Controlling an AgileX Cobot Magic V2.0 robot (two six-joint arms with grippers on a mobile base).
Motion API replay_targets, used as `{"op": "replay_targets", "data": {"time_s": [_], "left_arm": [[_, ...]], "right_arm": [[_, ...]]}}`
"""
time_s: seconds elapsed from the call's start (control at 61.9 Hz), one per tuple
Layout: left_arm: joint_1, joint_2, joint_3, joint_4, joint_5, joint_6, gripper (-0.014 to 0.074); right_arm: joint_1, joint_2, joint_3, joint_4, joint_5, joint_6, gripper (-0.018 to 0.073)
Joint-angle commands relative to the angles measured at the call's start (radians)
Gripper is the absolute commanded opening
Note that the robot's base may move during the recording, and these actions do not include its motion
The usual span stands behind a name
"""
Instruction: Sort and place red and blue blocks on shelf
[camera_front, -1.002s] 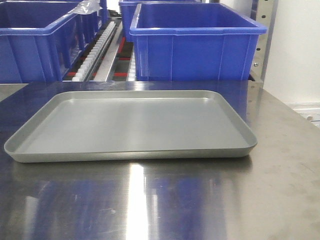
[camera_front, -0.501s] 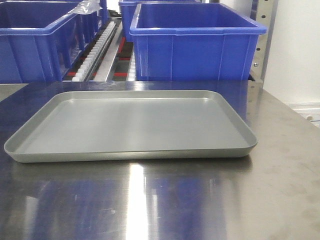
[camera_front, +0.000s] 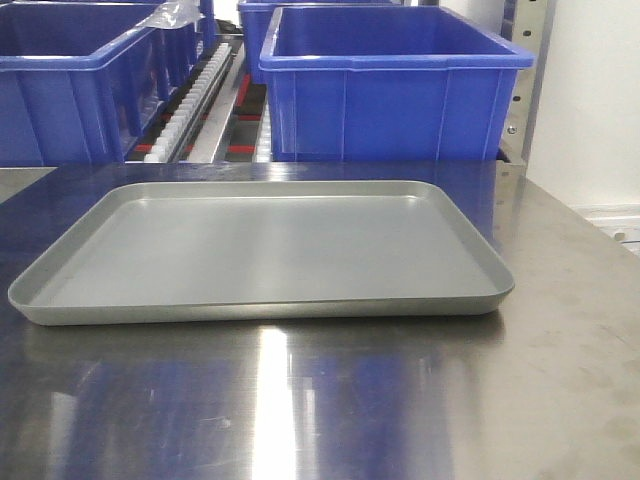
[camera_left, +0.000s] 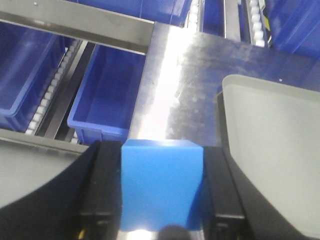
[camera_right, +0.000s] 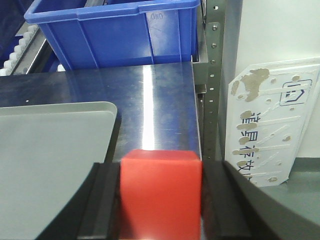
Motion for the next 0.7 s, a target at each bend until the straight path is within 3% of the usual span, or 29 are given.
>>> {"op": "replay_targets", "data": {"time_s": [0.0, 0.679], "left_arm": [[0.002, -0.002, -0.027, 0.001, -0.102, -0.011, 0.0125], [0.002, -0.002, -0.027, 0.003, -0.094, -0.011, 0.0125]], "right_arm": [[-0.004, -0.005, -0.029, -0.008, -0.091, -0.007, 0.0052], [-0.004, -0.005, -0.029, -0.008, -0.091, -0.007, 0.0052]]}}
